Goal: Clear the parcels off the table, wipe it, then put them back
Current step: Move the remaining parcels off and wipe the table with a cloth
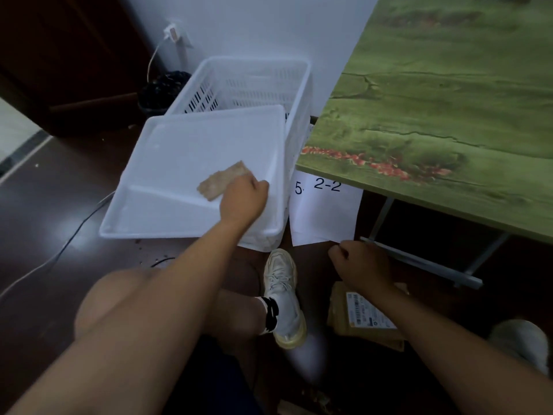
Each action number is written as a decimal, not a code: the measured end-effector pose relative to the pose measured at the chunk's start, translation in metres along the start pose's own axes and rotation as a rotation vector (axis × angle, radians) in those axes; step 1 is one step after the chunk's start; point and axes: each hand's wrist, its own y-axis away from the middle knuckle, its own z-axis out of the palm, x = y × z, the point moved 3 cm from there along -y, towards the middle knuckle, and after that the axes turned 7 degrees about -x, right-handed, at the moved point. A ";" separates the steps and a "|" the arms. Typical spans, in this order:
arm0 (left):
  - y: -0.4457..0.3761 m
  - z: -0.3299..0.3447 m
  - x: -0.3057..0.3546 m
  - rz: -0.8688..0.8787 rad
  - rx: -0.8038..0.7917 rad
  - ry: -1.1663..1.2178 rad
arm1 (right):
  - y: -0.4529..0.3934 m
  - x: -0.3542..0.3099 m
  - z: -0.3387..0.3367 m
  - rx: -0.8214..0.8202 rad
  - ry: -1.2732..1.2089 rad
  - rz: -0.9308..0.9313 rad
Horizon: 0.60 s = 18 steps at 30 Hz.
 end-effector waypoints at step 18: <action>-0.071 -0.008 -0.071 -0.270 -0.046 -0.318 | 0.012 -0.032 -0.030 0.043 0.065 -0.246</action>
